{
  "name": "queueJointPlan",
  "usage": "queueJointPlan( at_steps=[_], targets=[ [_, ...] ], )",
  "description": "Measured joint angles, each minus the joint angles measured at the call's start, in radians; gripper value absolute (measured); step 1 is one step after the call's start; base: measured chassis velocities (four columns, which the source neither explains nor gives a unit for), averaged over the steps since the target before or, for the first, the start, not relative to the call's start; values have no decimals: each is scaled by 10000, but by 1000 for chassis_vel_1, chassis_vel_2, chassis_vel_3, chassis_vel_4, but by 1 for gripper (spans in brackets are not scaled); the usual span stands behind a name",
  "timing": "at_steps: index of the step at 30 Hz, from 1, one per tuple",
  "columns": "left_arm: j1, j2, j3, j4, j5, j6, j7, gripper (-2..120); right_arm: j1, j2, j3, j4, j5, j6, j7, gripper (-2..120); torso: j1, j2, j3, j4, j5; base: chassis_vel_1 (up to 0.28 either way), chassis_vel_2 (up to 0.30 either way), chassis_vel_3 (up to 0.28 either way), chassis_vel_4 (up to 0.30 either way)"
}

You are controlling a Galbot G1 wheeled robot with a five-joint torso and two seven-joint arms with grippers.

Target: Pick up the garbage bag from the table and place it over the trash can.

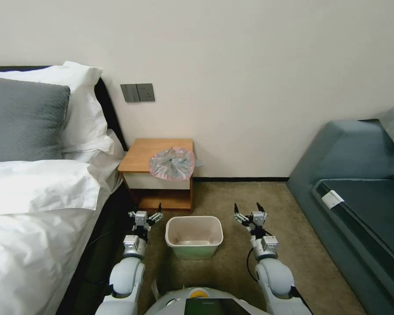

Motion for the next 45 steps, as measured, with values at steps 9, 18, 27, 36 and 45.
queueJointPlan(
  at_steps=[9, 18, 27, 36, 45],
  targets=[
    [0, 0, 0, 0, 0, 0, 0, 100, 0, 0, 0, 0, 0, 0, 0, 100, 0, 0, 0, 0, 0, 0, 0, 0, 0],
    [0, 0, 0, 0, 0, 0, 0, 100, 0, 0, 0, 0, 0, 0, 0, 100, 0, 0, 0, 0, 0, 0, 0, 0, 0],
    [-5, 15, -9, 0, -33, 0, 0, 100, -25, 0, 0, 40, 1, 0, 0, 100, 0, 0, 0, 0, 0, 0, 0, 0, 0],
    [-301, 727, -647, -223, -1654, -332, 110, 97, -1164, -45, -1, 1841, 248, -53, 406, 100, 0, 0, 0, -1, -3, 0, 0, 0, 0],
    [-642, 1662, -1421, -535, -3805, -725, 304, 99, -1776, -194, -139, 2941, 678, -216, 682, 100, 0, 0, 0, -2, 0, 0, 0, 0, 0]
  ],
)
